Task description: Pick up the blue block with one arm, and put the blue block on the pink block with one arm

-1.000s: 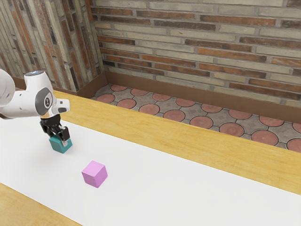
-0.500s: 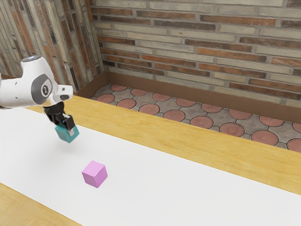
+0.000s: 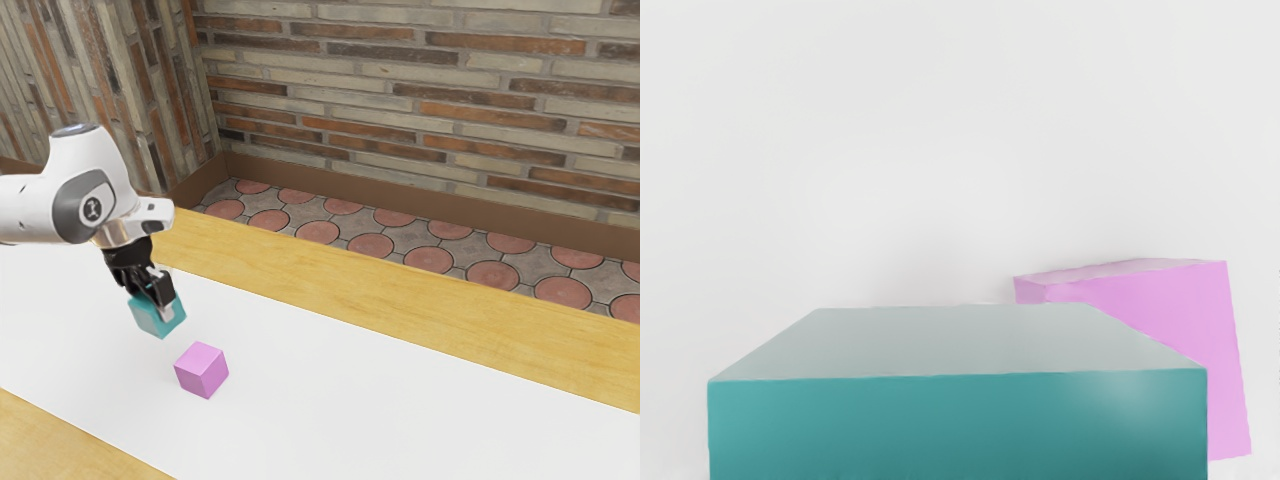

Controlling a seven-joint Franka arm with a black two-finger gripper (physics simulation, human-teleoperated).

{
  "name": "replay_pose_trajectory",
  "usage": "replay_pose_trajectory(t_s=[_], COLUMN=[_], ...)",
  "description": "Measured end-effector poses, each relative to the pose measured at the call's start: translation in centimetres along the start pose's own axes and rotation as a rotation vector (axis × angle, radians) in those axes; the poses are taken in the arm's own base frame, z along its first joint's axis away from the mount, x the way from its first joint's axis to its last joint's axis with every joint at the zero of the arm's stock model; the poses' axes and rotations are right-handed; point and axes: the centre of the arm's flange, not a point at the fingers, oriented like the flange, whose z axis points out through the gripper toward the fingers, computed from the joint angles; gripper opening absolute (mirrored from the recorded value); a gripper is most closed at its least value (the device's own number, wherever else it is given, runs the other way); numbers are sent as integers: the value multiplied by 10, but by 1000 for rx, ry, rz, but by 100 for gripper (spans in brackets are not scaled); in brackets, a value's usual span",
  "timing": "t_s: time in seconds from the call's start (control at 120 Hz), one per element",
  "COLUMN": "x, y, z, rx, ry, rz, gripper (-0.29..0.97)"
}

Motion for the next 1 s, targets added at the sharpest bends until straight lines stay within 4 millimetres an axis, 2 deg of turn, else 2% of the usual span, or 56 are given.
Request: replay_pose_trajectory(t_s=[0.092, 0.258, 0.458, 0.617, 1.0], x=[-4, 1, 3, 7, 15], y=[12, 34, 37, 53, 69], z=[0, 6, 24, 27, 31], rx=[24, 44, 42, 46, 79], ry=[-16, -32, -65, -68, -38], rz=[-21, -66, -173, -216, -259], gripper=[39, 39, 40, 39, 38])
